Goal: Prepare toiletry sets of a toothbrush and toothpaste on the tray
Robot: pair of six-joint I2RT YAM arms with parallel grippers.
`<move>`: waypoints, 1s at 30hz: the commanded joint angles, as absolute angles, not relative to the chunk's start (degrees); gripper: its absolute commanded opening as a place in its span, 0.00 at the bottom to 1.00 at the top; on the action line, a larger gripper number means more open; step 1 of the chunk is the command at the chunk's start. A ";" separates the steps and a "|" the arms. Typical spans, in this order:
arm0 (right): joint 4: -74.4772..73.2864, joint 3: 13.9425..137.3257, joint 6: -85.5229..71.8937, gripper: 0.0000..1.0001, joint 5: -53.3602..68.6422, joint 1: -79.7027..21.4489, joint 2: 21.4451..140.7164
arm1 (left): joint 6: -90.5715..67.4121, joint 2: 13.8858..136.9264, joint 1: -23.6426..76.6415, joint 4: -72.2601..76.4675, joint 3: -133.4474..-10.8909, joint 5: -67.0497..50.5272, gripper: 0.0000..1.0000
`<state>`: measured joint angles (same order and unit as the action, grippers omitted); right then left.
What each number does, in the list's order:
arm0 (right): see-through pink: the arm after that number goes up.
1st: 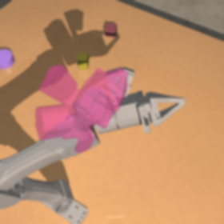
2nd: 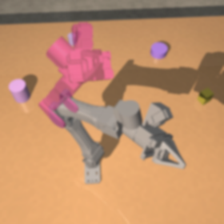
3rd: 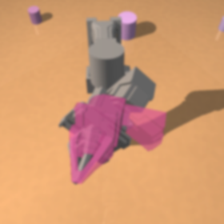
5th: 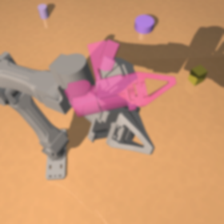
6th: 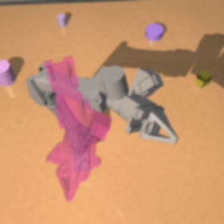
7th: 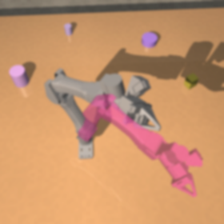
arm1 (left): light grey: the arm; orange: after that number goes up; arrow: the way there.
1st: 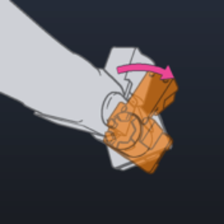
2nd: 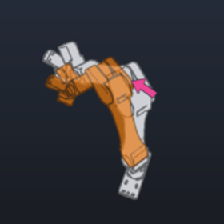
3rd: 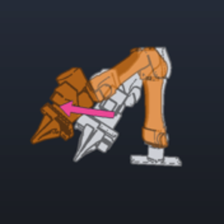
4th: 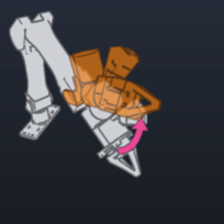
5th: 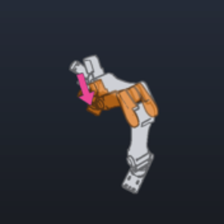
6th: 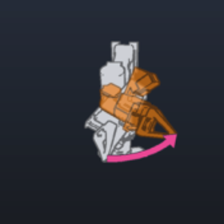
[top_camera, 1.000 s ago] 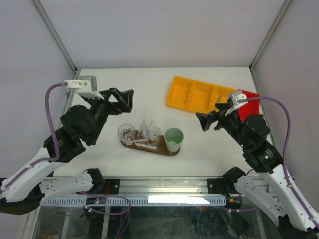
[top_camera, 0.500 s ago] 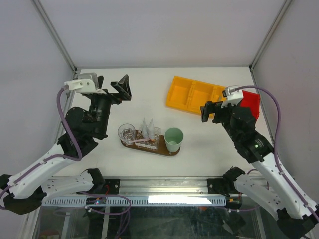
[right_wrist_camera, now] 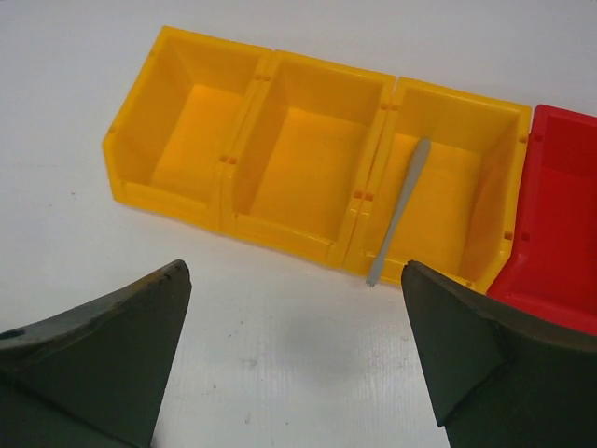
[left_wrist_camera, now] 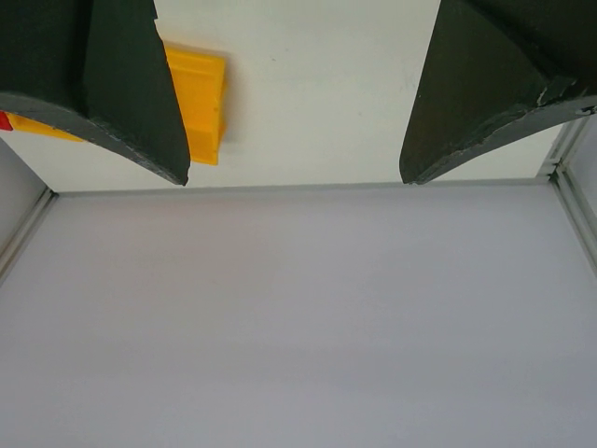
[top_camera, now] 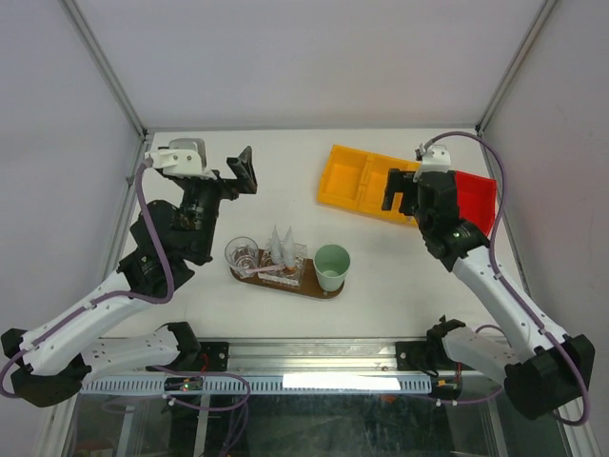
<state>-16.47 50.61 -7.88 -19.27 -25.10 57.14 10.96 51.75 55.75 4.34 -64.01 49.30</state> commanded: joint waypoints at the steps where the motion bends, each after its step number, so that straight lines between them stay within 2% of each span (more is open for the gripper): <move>1: -11.87 54.36 -11.46 0.98 -16.63 -18.30 60.41 | 11.70 50.03 55.19 4.52 -63.26 49.16 0.99; 3: -11.52 54.50 -12.92 0.94 -12.95 -14.33 63.01 | 12.62 50.29 55.17 5.41 -62.55 49.37 0.99; 8: -12.43 56.52 -16.24 0.73 -4.39 -6.37 70.71 | 14.30 52.60 54.96 6.10 -61.92 50.12 0.99; 10: -12.81 57.50 -16.39 0.63 -3.59 -5.12 73.50 | 14.73 53.70 54.80 6.20 -61.85 50.24 0.99; 13: -11.64 57.65 -17.94 0.58 -5.34 -4.16 76.25 | 14.52 54.76 54.66 6.02 -61.80 50.23 0.99; 17: -8.65 57.23 -20.35 0.38 -6.03 -3.10 79.07 | 14.83 55.14 54.58 6.03 -61.59 50.32 0.99; 21: -8.58 57.55 -21.73 0.38 -8.07 -1.49 82.11 | 15.04 55.19 54.62 6.26 -61.37 50.67 0.99; 25: -6.37 57.16 -23.09 0.37 -4.73 0.30 84.53 | 15.33 55.84 54.49 6.36 -61.51 50.62 0.99; 30: -5.99 59.23 -24.56 0.42 -1.28 0.60 90.35 | 15.69 56.40 54.49 6.26 -61.52 51.08 0.99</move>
